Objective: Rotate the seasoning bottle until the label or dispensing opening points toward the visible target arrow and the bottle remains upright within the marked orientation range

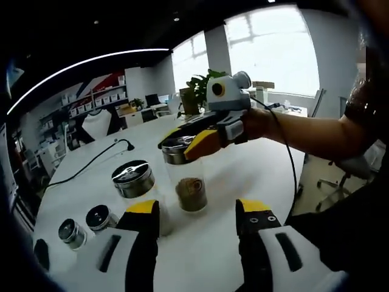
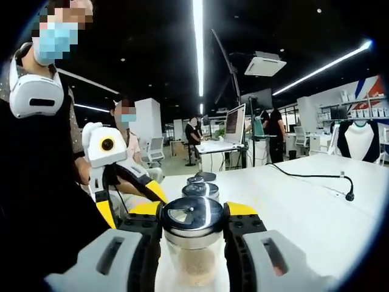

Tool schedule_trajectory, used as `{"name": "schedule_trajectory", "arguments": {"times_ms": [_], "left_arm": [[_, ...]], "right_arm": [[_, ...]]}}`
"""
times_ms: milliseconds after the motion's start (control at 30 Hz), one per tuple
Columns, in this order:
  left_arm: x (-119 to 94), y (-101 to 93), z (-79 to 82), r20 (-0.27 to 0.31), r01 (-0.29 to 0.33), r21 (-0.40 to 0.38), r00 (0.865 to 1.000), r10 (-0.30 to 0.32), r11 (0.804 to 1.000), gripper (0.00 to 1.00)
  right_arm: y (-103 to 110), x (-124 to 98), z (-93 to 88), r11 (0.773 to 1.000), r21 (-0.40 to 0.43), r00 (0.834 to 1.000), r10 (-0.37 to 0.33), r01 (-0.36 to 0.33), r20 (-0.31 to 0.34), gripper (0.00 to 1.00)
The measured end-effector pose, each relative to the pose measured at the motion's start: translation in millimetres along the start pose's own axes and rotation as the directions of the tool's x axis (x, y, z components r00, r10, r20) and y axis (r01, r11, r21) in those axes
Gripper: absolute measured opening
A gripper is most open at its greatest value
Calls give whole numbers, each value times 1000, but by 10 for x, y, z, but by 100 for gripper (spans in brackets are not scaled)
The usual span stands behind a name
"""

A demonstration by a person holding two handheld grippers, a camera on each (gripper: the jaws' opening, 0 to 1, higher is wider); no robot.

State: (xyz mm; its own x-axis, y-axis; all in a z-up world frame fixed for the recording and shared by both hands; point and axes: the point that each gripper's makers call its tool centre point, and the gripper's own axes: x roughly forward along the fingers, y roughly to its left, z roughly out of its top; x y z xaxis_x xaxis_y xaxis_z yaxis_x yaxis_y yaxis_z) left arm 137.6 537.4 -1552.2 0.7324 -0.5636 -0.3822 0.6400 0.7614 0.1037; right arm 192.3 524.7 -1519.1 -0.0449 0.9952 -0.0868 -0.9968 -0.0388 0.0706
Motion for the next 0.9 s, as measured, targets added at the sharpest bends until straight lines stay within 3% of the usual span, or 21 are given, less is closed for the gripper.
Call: {"name": "schedule_trajectory", "arguments": {"times_ms": [533,900], "left_arm": [[-65,216,-52,-28,-59,-19,998,58,998,52],[-70,262,-41,-22,-69,-38,997,68,997,53]], "right_arm": [[-50,31,-87,998,-31,998,59,-60,-34,36],[-103,6,-81,999,-28,998,41,-42,-39,38]]}}
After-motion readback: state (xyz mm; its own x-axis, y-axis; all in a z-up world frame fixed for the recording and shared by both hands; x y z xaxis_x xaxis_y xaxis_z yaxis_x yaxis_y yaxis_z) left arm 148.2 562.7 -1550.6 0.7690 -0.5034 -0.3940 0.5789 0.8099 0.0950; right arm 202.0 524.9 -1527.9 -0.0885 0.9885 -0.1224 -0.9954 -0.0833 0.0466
